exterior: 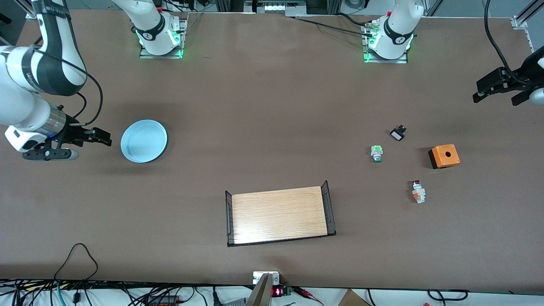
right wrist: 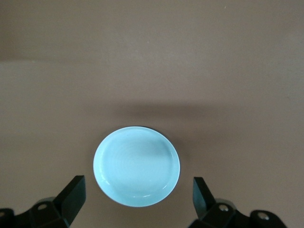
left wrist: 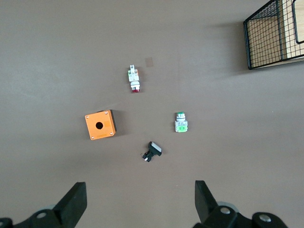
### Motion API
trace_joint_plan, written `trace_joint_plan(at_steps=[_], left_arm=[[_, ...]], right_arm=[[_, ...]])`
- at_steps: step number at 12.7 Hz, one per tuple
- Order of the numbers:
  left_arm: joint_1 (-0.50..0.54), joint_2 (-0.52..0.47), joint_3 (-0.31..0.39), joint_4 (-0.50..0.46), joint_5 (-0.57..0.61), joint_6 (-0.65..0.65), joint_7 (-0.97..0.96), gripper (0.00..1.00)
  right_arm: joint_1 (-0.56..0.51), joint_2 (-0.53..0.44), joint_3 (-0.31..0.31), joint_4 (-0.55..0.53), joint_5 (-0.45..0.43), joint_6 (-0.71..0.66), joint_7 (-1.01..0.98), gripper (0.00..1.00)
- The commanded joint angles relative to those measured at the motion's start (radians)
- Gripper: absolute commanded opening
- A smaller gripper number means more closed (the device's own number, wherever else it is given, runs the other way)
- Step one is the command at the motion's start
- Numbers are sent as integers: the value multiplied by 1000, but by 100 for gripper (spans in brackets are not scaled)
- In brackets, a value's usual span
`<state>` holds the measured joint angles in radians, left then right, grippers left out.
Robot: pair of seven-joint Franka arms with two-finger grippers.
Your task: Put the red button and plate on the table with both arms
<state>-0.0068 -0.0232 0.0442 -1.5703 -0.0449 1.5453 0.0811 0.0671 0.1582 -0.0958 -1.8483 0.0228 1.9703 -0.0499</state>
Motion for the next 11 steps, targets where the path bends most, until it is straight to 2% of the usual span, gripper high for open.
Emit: trace_joint_plan(at_steps=[1,2,4,6,8,11], left_arm=[[5,-18,-10,-19,26,9,8,100],[5,-18,-10,-19,27,9,8,100],[5,-18,-10,-19,25,9,8,100],[5,-18,-10,-19,27,9,8,100],[5,-18,-10,-19,27,9,8,100],[5,-18,-10,-19,25,9,8,100]], right_arm=[[28,20,-1,180,-24,-178,68,100],[30,24,-1,234,-23,-230,68,100],[17,20,-1,276,-24,-284,68,100],[-36,12,2,313,-21,-342,58,100],[-78,6,11,313,-20,-361,38,100],[-79,-26,4,290,-24,-377,-28,100]])
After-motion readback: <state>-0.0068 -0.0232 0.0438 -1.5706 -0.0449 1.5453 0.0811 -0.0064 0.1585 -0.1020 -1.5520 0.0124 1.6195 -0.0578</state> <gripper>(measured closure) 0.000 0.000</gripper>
